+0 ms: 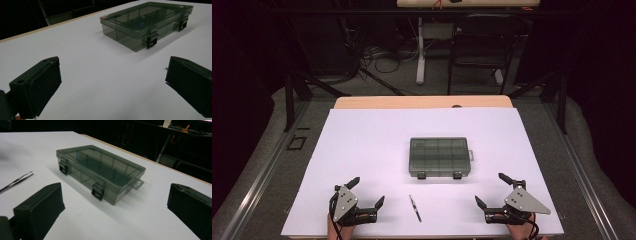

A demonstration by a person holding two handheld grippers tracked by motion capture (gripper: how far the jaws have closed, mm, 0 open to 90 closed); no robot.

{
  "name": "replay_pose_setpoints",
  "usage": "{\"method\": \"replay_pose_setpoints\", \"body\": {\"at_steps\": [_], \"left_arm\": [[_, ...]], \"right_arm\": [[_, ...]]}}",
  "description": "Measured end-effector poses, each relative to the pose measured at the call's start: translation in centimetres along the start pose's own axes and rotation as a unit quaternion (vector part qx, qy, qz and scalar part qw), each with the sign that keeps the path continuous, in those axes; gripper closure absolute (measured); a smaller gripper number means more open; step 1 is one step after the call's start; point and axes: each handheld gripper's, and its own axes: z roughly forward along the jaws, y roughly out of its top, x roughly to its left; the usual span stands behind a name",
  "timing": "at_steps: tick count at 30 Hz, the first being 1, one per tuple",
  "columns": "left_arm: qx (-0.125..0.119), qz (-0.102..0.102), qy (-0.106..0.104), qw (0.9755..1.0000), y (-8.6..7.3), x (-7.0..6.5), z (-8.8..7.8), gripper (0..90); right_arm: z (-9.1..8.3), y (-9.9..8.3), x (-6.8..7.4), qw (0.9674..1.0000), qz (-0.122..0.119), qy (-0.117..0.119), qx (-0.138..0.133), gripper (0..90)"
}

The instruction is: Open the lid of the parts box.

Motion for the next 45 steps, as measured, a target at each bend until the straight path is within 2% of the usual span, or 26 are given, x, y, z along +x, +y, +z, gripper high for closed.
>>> {"method": "replay_pose_setpoints", "body": {"at_steps": [9, 15, 23, 29, 40, 45], "left_arm": [[0.005, 0.003, -0.004, 1.0000, 0.1, 0.0, 0.2, 0.0], [0.004, -0.004, -0.012, 0.9999, 0.3, -0.1, 0.4, 0.0], [0.012, -0.006, -0.023, 0.9997, 0.8, -0.2, 1.0, 0.0], [0.024, 0.001, -0.027, 0.9993, 1.3, -0.2, 1.9, 0.0], [0.038, 0.016, -0.063, 0.9972, 2.6, -0.7, 4.0, 0.0], [0.038, 0.015, -0.071, 0.9967, 3.0, -0.8, 4.9, 0.0]], "right_arm": [[0.3, 0.0, 0.0, 1.0000, 0.000, 0.003, 0.009, 0.0], [0.6, 0.0, 0.0, 0.9998, -0.001, 0.006, 0.016, 0.0], [1.6, 0.3, -0.3, 0.9993, 0.001, 0.019, 0.033, 0.0], [2.3, 0.3, -1.1, 0.9987, 0.014, 0.026, 0.042, 0.0], [3.5, 0.7, -2.2, 0.9980, 0.019, 0.032, 0.050, 0.0], [3.8, 0.8, -2.5, 0.9975, 0.019, 0.038, 0.056, 0.0]]}}
